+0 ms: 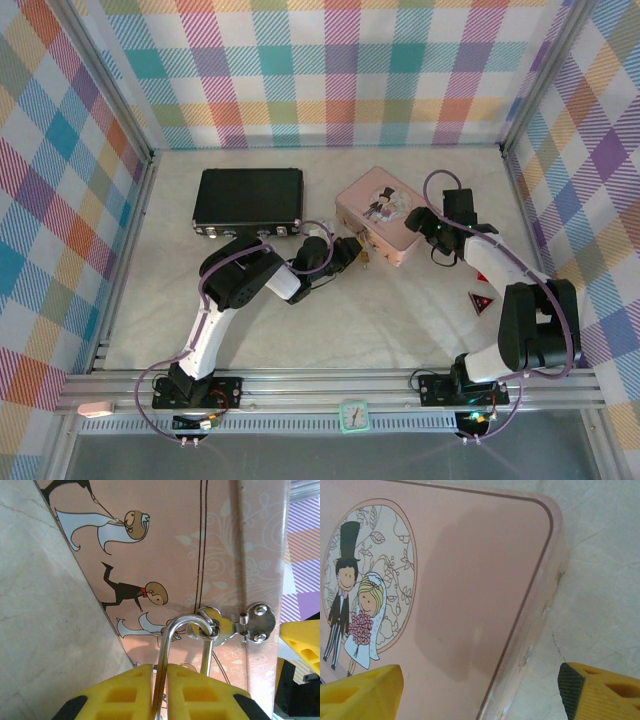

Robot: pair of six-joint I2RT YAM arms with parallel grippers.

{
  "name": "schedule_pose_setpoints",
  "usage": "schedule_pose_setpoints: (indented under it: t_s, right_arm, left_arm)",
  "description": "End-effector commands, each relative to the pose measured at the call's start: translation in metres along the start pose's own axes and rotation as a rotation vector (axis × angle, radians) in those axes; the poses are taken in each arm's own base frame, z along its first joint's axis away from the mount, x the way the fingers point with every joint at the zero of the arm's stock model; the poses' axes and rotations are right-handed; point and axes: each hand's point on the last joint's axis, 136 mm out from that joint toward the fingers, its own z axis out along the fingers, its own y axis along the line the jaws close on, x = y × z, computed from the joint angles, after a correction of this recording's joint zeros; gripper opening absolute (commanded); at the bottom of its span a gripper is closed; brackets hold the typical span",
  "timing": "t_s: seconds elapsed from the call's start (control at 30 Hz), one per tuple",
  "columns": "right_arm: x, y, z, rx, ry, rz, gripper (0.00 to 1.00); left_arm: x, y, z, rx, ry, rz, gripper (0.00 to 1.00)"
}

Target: Unlock the padlock with the key

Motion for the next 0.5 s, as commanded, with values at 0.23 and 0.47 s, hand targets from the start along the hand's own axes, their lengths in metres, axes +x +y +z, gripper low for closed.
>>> schedule_pose_setpoints:
  t_s: [0.23,0.47]
  right_arm:
    - [-0.007,-0.002,0.011,0.023,0.003,0.025,0.79]
    - [0.001,-0.015,0.02,0.073,0.025,0.074,0.78]
  left_arm:
    - [-0.007,0.003,-0.008,-0.031,-0.035,0.008,0.0]
    - [-0.029,-0.009,-0.007,-0.026,-0.139,0.001,0.0]
